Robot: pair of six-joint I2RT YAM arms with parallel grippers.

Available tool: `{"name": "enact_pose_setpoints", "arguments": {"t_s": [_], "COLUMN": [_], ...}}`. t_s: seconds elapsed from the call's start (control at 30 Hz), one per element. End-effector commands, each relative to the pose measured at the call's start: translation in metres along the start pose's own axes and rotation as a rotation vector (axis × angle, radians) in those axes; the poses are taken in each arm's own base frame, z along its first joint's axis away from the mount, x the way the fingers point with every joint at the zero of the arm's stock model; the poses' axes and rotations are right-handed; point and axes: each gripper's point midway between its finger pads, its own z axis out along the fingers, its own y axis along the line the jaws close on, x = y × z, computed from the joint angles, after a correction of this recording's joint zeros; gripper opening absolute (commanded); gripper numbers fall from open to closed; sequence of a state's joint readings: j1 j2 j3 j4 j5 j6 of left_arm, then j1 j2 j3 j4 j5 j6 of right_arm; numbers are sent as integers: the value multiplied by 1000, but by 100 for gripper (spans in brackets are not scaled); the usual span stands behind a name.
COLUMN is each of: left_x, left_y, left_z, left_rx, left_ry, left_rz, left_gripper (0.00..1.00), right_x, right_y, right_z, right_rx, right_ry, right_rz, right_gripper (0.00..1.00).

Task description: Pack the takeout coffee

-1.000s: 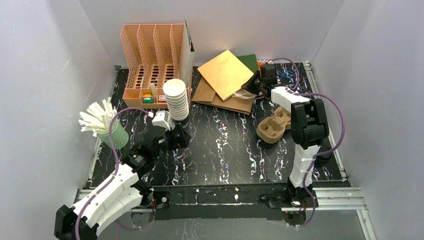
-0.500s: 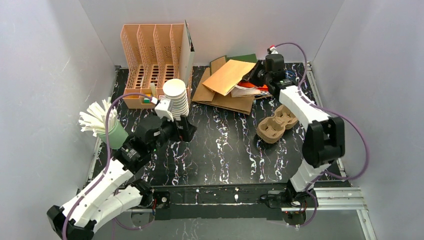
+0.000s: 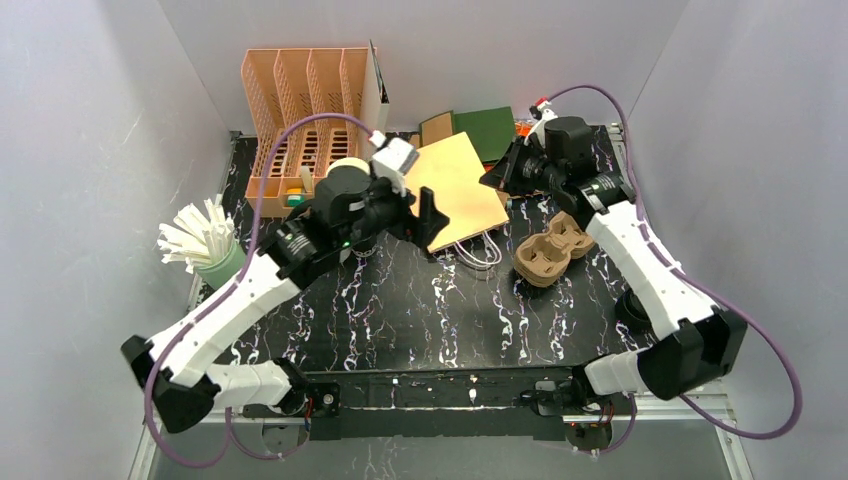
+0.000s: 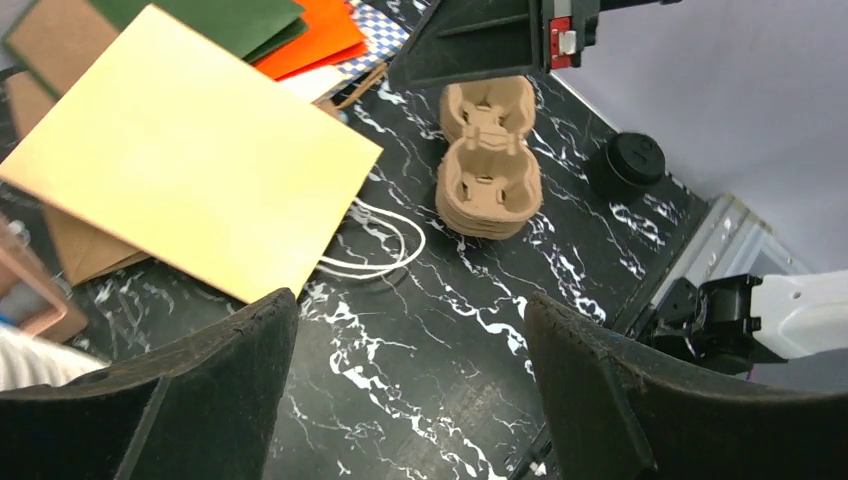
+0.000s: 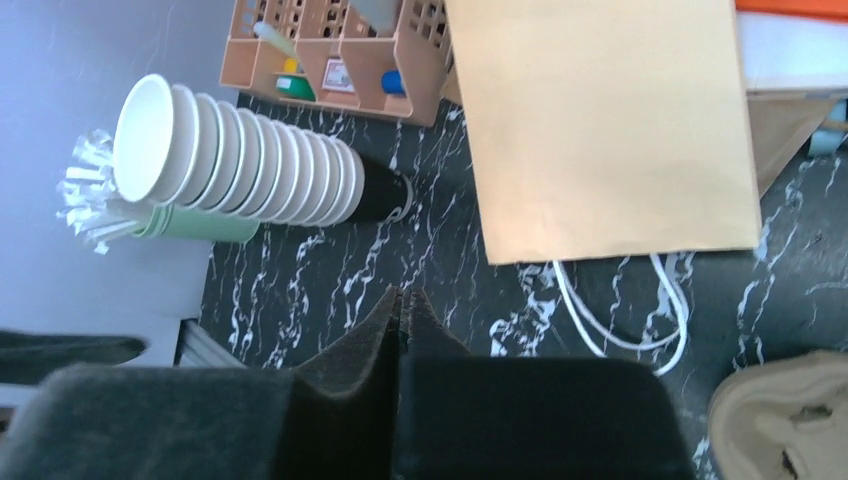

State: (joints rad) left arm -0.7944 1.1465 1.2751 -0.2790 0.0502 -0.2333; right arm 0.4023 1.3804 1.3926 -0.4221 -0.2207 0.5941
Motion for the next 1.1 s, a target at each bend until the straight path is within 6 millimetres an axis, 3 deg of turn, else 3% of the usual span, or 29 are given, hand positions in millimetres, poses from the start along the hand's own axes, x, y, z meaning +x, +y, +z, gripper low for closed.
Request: {"name": "enact_pose_setpoints", "arguments": {"t_s": [0.0,0.1,0.17,0.23,0.37,0.5,0.7,0.77,0.87,1.07], "left_x": [14,28,38,50,94,150,193,197,213,219], "left_y": [-29,-31,-32,-30,-30,-30,-7,-3,8,28], "left_z": [26,47,62,76,105,132,176,187,202,223], "left_rx": [113,80,58,26,55,201,260,277,276,237], "left_ry": [88,129,160,192,288,401,503,520,583,622], "left_rz": [131,191,238,280,432,628,649,674,734,803], "left_gripper": [80,80,80,79,78,95,98,98,98,94], "right_x": [20,24,28,31,34,29,8,4,0,-3], "right_y": [1,-22,-39,-57,-86,-104,-101,-97,-92,-85], "right_z": [-37,-49,-56,-64,-80,-103,-143,-152,-158,-156], "right_rx": [24,117,185,261,384,482,495,482,467,433], "right_ry": [41,-29,-69,-106,-172,-275,-447,-478,-500,-501], "right_rz": [-44,-48,-45,-39,-16,7,-21,-36,-51,-68], "right_gripper": [19,45,53,56,57,57,59,59,59,59]}}
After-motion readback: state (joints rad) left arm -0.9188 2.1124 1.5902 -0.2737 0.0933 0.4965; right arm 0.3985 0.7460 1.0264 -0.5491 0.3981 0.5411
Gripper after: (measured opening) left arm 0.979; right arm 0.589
